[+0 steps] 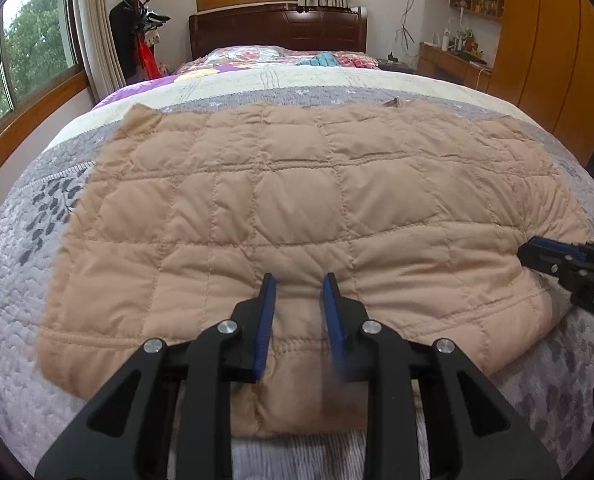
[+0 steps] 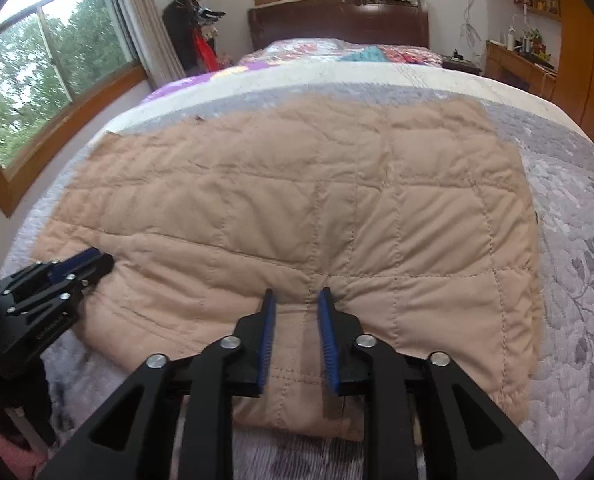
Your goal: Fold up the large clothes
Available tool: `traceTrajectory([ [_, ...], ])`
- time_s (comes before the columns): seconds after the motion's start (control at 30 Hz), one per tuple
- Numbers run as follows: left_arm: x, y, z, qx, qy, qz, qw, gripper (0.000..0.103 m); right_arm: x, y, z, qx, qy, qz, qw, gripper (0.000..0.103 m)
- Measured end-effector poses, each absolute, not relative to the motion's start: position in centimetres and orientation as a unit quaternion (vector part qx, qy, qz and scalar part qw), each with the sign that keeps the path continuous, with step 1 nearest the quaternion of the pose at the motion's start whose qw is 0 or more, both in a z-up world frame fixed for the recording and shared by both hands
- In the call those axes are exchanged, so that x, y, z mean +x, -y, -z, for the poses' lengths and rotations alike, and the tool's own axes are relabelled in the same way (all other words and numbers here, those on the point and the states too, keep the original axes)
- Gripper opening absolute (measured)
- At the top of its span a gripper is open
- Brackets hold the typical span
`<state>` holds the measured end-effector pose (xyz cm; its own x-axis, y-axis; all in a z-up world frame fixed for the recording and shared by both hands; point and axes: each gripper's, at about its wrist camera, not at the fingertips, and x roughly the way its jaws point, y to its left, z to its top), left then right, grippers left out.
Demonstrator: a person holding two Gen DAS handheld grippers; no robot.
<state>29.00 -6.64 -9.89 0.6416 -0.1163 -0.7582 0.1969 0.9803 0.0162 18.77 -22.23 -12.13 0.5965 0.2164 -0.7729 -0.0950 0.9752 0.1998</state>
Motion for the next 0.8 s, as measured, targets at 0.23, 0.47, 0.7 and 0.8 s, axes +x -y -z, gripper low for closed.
traceTrajectory([
  [0.23, 26.1, 5.0, 4.8, 0.094, -0.347, 0.066, 0.931, 0.042, 16.7, 27.3, 7.0, 0.095, -0.390, -0.083, 0.912, 0.064],
  [0.47, 27.3, 1.8, 2.8, 0.116, -0.327, 0.021, 0.937, 0.049, 18.0, 34.6, 7.6, 0.128, -0.413, -0.030, 0.901, 0.080],
  [0.7, 29.8, -0.2, 2.8, 0.107, -0.345, 0.018, 0.932, 0.057, 19.1, 38.0, 10.0, 0.171, -0.447, -0.037, 0.877, 0.085],
  [0.8, 31.4, -1.3, 3.6, 0.077, -0.374, 0.039, 0.923, 0.058, 20.0, 38.2, 11.4, 0.190, -0.460, -0.050, 0.866, 0.085],
])
